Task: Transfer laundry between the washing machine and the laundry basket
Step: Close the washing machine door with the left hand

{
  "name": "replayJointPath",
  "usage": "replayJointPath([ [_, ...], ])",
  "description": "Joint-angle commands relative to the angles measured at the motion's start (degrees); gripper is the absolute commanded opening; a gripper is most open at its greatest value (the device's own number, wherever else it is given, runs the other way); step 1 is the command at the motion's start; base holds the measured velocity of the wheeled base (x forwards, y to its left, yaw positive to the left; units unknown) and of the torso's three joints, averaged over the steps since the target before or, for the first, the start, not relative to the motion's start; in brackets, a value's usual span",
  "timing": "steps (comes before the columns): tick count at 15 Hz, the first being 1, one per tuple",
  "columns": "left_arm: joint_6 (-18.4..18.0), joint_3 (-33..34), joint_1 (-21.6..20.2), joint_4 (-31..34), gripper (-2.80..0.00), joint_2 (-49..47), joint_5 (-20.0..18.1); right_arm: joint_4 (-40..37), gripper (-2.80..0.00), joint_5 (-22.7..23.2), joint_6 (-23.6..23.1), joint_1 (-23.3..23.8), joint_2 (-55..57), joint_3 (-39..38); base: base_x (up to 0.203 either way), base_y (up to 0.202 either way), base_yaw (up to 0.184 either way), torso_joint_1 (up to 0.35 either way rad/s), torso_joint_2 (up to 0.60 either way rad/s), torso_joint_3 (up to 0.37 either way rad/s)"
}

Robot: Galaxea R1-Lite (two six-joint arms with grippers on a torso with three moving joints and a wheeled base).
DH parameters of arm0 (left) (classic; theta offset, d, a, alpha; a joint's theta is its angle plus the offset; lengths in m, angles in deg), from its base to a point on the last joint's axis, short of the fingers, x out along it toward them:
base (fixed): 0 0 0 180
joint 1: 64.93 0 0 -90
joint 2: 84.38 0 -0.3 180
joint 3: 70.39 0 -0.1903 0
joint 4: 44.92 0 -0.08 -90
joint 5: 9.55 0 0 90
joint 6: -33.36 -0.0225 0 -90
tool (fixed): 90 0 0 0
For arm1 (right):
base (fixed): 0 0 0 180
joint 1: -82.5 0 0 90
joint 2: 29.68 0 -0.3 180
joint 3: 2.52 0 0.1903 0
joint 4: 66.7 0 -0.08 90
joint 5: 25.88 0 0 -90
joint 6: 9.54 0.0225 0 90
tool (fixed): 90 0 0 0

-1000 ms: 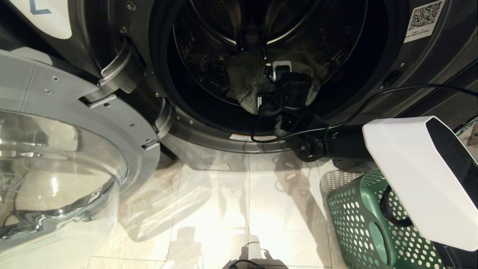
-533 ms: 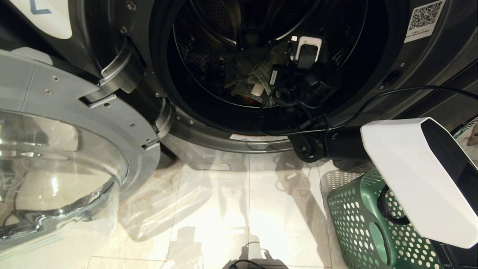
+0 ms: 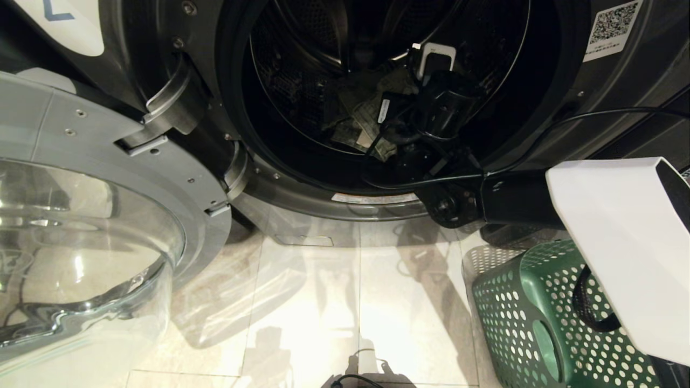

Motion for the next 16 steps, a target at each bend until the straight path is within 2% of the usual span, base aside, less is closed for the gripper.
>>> replayJointPath([
  [1,0.0,0.0,0.0,0.0,-2.80,-0.1,0.0,-2.1,-2.80,-0.2,1.0,-1.6,-2.8,-0.3,0.000,0.000,0.000,0.000,0.00,0.000],
  [6,0.0,0.0,0.0,0.0,-2.80,-0.1,0.0,-2.4,-2.80,-0.2,2.8,-4.0,-6.1,-6.0,0.000,0.000,0.000,0.000,0.00,0.000],
  [8,0.0,0.0,0.0,0.0,-2.80,-0.1,0.0,-2.3,-2.80,-0.1,3.5,-4.3,-5.3,-4.5,0.000,0.000,0.000,0.000,0.00,0.000],
  [10,0.0,0.0,0.0,0.0,-2.80,-0.1,0.0,-1.1,-2.80,-0.2,3.1,-4.1,-1.7,1.0,0.000,0.000,0.000,0.000,0.00,0.000],
  [14,0.0,0.0,0.0,0.1,-2.80,-0.1,0.0,13.6,-2.80,-0.3,-4.3,-3.9,1.5,1.4,0.000,0.000,0.000,0.000,0.00,0.000],
  [16,0.0,0.0,0.0,0.0,-2.80,-0.1,0.0,23.3,-2.80,-0.5,-8.6,-3.7,3.3,1.4,0.000,0.000,0.000,0.000,0.00,0.000],
])
